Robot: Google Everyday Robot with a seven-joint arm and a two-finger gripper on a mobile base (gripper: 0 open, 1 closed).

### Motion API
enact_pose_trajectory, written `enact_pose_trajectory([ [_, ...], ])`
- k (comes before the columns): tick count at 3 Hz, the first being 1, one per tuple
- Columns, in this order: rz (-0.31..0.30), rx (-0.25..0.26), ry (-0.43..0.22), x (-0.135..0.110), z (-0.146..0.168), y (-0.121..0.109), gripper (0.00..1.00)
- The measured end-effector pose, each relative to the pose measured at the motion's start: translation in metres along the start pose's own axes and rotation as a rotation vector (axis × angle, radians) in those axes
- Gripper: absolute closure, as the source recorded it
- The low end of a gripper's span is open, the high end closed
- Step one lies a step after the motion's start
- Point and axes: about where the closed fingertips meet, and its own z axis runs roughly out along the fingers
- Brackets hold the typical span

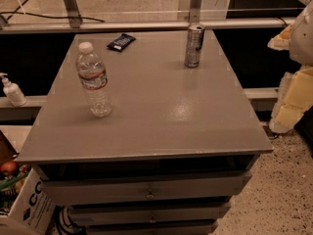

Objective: Move water bottle near redbull can

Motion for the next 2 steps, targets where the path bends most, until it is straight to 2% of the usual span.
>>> enact_pose_trajectory([
  [1,0.01,0.001,-0.014,0.002,0.0008,-0.002,0.0],
  [2,0.035,-0.027,-0.068,0.002,0.0078,-0.003,0.0],
])
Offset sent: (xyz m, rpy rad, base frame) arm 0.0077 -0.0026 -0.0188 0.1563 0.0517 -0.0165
